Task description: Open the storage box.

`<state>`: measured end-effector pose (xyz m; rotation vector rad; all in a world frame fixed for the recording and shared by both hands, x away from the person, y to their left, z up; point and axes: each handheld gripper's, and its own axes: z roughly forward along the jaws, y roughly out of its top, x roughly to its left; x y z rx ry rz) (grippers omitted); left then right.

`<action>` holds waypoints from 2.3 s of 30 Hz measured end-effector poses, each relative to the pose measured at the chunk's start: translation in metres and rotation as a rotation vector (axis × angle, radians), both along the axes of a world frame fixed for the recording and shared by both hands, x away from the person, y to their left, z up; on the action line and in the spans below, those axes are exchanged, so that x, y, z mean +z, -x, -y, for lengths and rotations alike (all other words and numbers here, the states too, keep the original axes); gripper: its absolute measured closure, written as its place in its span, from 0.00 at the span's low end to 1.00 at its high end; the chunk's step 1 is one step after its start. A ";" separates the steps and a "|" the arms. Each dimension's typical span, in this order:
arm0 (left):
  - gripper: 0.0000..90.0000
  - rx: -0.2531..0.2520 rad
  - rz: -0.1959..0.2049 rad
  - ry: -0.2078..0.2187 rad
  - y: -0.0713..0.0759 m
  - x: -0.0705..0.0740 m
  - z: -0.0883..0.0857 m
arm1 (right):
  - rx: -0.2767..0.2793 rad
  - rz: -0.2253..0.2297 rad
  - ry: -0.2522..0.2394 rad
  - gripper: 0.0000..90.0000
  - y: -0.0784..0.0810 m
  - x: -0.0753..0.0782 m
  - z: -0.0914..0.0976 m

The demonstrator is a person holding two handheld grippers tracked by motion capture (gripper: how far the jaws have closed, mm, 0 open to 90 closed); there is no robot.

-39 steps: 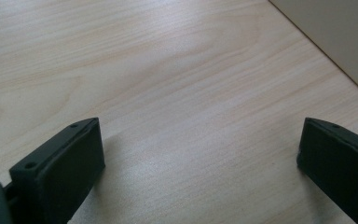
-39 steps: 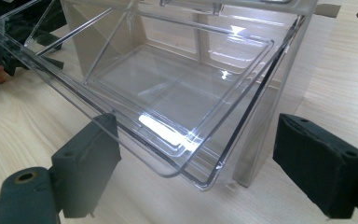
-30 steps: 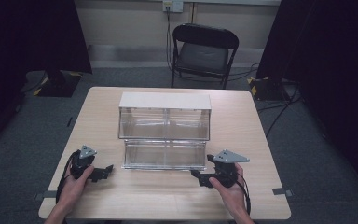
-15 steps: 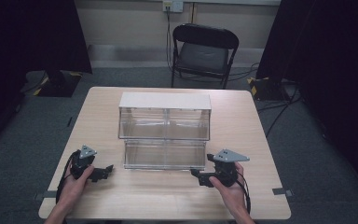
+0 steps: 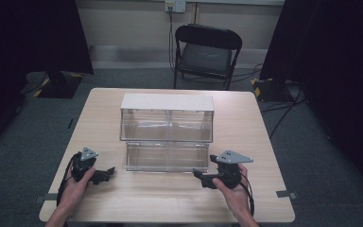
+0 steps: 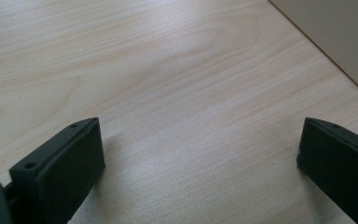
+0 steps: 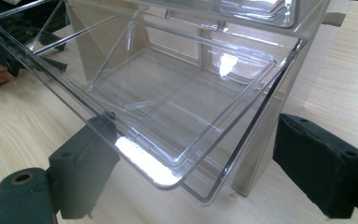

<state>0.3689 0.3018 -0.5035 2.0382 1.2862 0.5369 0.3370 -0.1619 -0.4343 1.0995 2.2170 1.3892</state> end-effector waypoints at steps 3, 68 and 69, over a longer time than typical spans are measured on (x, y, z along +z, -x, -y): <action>0.00 0.000 0.000 0.000 0.000 0.000 0.000 | 0.003 0.002 -0.003 0.15 0.000 0.001 0.000; 0.00 0.000 0.000 0.001 0.000 0.000 0.000 | 0.007 0.004 -0.039 0.15 -0.011 0.019 -0.002; 0.00 0.000 0.000 0.001 0.000 0.000 0.000 | 0.008 0.003 -0.038 0.15 -0.011 0.019 -0.002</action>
